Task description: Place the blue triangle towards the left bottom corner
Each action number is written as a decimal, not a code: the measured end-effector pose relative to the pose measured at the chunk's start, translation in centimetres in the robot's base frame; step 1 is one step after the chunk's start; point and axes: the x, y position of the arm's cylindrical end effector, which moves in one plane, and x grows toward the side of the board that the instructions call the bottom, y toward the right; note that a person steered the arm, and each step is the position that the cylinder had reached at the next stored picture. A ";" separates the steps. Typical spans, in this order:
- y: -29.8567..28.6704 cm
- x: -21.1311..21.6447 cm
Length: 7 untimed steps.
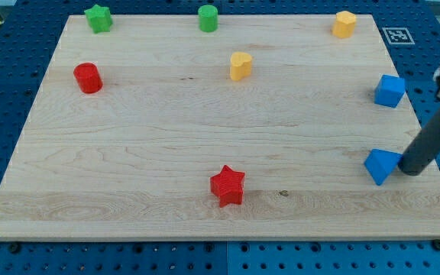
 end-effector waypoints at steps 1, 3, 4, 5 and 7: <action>-2.9 0.0; -10.1 0.0; -11.5 0.3; -11.5 1.0; -12.9 0.8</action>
